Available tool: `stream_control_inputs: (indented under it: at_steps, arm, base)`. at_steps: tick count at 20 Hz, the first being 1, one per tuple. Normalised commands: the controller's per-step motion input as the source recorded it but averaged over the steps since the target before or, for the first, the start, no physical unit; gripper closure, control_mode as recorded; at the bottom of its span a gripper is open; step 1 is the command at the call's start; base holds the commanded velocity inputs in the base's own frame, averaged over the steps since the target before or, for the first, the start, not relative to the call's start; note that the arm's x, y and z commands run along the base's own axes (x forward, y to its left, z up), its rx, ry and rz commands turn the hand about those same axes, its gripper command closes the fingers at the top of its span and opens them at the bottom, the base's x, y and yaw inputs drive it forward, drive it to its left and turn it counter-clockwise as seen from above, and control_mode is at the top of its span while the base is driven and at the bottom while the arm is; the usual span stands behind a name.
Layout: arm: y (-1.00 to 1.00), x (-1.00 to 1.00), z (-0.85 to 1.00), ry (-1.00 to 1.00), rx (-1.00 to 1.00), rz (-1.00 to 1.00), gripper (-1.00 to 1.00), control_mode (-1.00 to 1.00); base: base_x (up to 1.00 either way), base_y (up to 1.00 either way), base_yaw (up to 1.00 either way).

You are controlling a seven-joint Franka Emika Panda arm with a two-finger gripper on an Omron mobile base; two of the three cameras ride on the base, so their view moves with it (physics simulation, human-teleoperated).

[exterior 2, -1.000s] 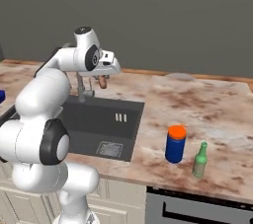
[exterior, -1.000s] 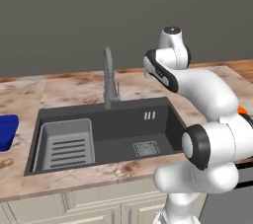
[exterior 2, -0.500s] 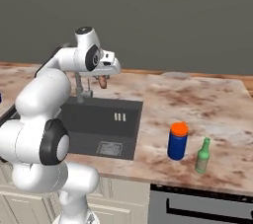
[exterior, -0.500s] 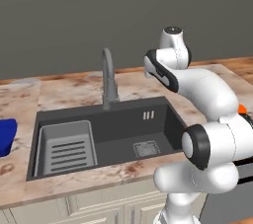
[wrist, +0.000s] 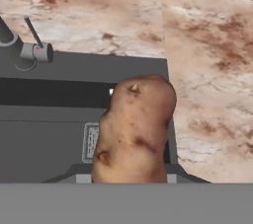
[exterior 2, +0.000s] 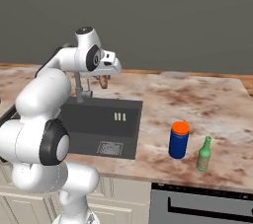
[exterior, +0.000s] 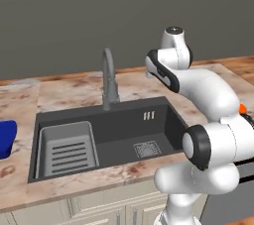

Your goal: Pick up all produce items and place them in the sink. Turn on the sink faucet to wash them. Then turn the sink off and put them in the tray.

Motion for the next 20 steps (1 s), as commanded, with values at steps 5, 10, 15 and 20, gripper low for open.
stream_control_inputs:
  at_steps: [5, 10, 15, 20]
  arm:
    - [0.00, 0.00, 0.00, 0.00, 0.00, 0.00, 1.00, 1.00]
    - [0.00, 0.00, 0.00, 0.00, 0.00, 0.00, 1.00, 1.00]
    - [0.00, 0.00, 0.00, 0.00, 0.00, 0.00, 1.00, 1.00]
    - [0.00, 0.00, 0.00, 0.00, 0.00, 0.00, 1.00, 1.00]
  base:
    - [-0.17, 0.40, 0.06]
    - [-0.61, 0.16, 0.03]
    - [-0.11, 0.39, 0.07]
    - [0.13, 0.59, 0.05]
